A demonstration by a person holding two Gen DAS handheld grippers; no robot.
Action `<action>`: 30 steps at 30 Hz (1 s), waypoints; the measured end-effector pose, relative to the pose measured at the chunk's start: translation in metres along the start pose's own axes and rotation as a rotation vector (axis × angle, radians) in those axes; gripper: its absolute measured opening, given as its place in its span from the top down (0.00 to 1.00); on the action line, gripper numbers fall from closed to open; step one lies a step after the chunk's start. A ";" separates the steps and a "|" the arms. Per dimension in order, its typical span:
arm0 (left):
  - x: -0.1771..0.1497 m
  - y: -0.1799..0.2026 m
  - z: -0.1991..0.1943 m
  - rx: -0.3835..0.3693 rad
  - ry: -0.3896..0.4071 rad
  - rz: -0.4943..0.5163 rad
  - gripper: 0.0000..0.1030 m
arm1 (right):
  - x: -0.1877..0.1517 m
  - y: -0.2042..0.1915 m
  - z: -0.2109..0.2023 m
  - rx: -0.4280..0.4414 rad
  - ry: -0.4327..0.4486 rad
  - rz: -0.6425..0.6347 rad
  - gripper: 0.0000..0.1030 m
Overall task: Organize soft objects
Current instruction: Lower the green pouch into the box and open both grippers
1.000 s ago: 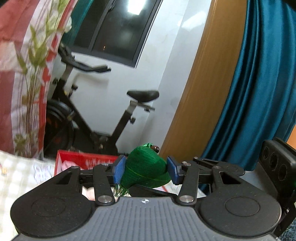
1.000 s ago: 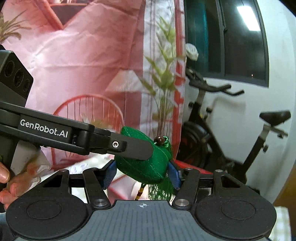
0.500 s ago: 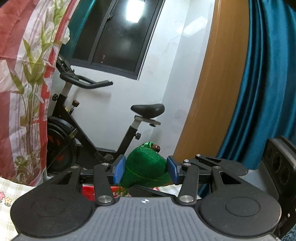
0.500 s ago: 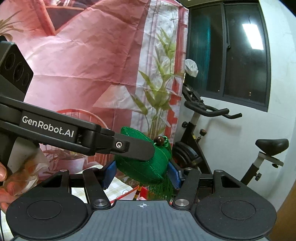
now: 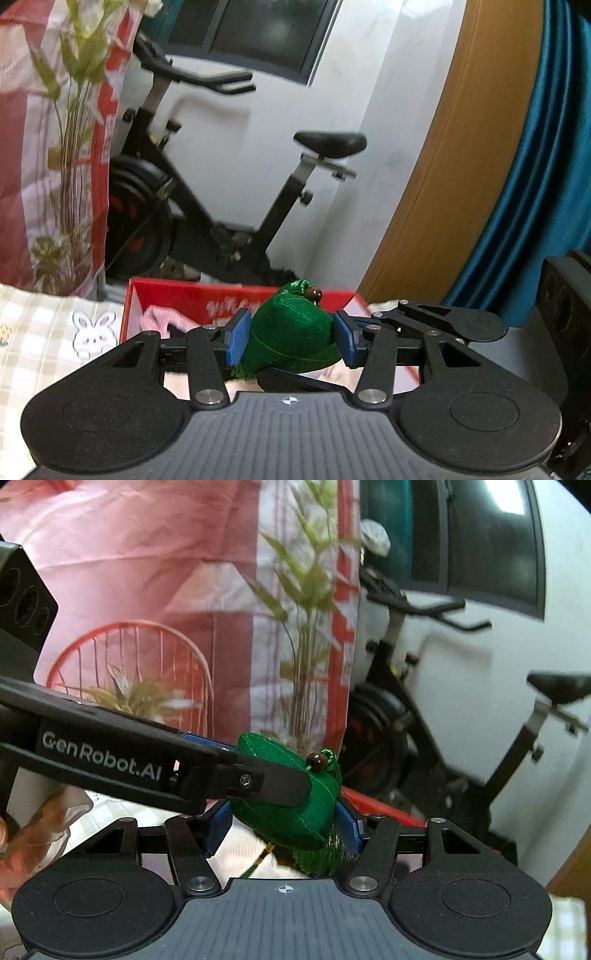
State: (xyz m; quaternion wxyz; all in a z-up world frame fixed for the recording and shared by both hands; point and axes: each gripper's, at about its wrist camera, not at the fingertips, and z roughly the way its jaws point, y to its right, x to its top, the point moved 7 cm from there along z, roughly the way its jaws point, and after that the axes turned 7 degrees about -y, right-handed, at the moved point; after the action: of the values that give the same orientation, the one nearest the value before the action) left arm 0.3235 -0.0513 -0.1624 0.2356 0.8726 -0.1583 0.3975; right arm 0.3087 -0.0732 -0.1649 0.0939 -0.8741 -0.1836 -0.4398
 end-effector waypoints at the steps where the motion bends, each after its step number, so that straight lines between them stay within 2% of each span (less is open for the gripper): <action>1: -0.003 -0.002 0.003 0.004 -0.012 -0.003 0.50 | -0.005 0.000 0.003 -0.001 -0.011 0.007 0.45; 6: -0.016 -0.009 0.011 0.027 -0.058 -0.007 0.49 | -0.024 0.000 0.019 -0.028 -0.082 0.027 0.46; 11: -0.017 -0.019 0.005 0.084 -0.073 0.004 0.48 | -0.040 0.023 0.027 -0.142 -0.132 0.101 0.46; 13: -0.016 -0.025 0.003 0.112 -0.072 0.002 0.43 | -0.046 0.034 0.028 -0.197 -0.139 0.121 0.44; 15: -0.015 -0.027 -0.003 0.145 -0.063 0.011 0.31 | -0.050 0.042 0.028 -0.252 -0.143 0.122 0.24; 17: -0.013 -0.028 -0.008 0.186 -0.047 0.017 0.13 | -0.052 0.050 0.022 -0.283 -0.126 0.124 0.20; 19: -0.011 -0.030 -0.014 0.229 -0.033 0.019 0.05 | -0.054 0.055 0.016 -0.286 -0.124 0.138 0.19; 21: -0.009 -0.031 -0.020 0.246 -0.023 0.024 0.04 | -0.052 0.059 0.010 -0.283 -0.112 0.156 0.08; 23: -0.007 -0.030 -0.027 0.251 -0.015 0.020 0.00 | -0.048 0.060 -0.002 -0.283 -0.085 0.173 0.00; 25: -0.006 -0.029 -0.035 0.260 0.000 0.018 0.00 | -0.042 0.061 -0.012 -0.267 -0.069 0.195 0.00; 30: -0.004 -0.027 -0.060 0.384 0.014 0.027 0.00 | -0.031 0.055 -0.043 -0.260 -0.030 0.256 0.00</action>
State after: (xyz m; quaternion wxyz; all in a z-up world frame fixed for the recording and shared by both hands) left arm 0.2961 0.0036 -0.1388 0.0604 0.8965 -0.0895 0.4297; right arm 0.2832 -0.1452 -0.1643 0.0327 -0.9016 -0.0139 -0.4310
